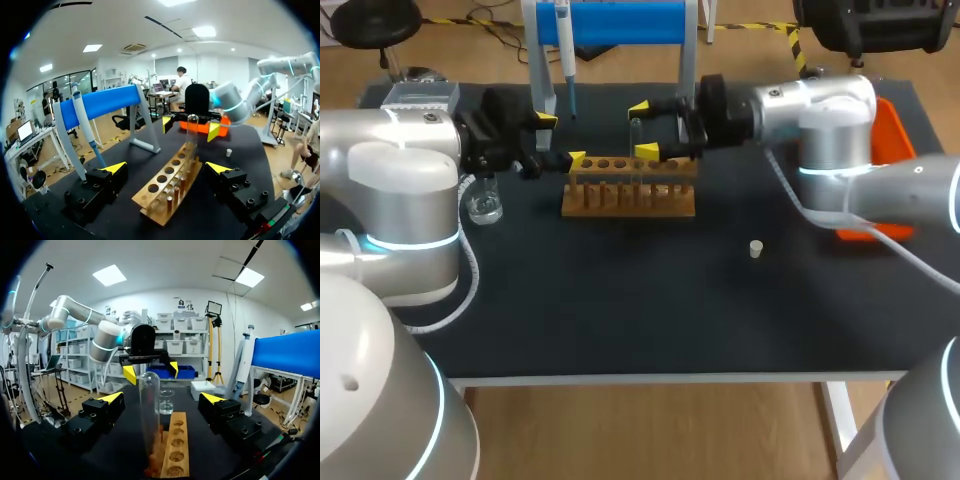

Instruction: Invert the test tube, pick up the pipette, mount the tip to pipette, aspirate from beaker and dispense into the tube, eject the tip, return the pipette, and cap with the stopper.

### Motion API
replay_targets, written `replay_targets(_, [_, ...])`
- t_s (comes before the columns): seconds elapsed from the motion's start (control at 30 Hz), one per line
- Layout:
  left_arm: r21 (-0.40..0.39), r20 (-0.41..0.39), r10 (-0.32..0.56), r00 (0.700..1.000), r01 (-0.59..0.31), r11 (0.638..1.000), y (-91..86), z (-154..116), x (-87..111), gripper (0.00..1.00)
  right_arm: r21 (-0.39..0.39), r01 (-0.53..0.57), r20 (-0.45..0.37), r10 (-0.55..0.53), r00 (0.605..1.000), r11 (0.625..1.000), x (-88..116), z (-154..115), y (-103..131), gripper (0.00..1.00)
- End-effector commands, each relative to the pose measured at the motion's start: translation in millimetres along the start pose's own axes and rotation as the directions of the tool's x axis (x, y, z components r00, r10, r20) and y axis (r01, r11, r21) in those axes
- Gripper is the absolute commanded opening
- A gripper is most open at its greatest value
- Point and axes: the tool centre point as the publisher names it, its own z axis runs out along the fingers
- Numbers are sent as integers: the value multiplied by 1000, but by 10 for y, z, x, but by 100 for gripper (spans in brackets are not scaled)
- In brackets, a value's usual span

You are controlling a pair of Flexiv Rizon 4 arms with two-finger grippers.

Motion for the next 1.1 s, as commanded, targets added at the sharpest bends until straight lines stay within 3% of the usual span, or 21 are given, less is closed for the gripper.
replay_targets(0.03, [-4, -1, -1, 1000, 1, 1000, -6, 1, -4, 100, -13, 2, 28, -1, 1000, 1000, 39, 24, -19, 100])
replay_targets(0.5, [-4, -1, -1, 1000, 1, 1000, -6, 1, -4, 100, -31, -19, 61, 20, 998, 999, 52, 91, -4, 100])
replay_targets(0.6, [-4, -1, -1, 1000, 1, 1000, -6, 1, -4, 100, -32, -16, 65, 18, 998, 999, 51, 94, 1, 95])
replay_targets(0.67, [-4, -1, -1, 1000, 1, 1000, -6, 1, -4, 100, -32, -15, 66, 17, 998, 999, 51, 98, 5, 81])
replay_targets(0.8, [-4, -1, -1, 1000, 1, 1000, -6, 1, -4, 100, -33, -12, 60, 14, 998, 999, 65, 101, 21, 64])
replay_targets(0.83, [-4, -1, -1, 1000, 1, 1000, -6, 1, -4, 100, -33, -12, 59, 13, 998, 999, 66, 101, 23, 47])
replay_targets(0.93, [-4, -1, -1, 1000, 1, 1000, -6, 1, -4, 100, -35, -12, 60, 14, 998, 999, 69, 101, 23, 27])
replay_targets(1.03, [-4, -1, -1, 1000, 1, 1000, -6, 1, -4, 100, -34, -13, 61, 15, 998, 999, 80, 96, 21, 0])
replay_targets(1.1, [-4, -1, -1, 1000, 1, 1000, -6, 1, -4, 100, -34, -12, 60, 14, 998, 999, 84, 91, 24, 0])
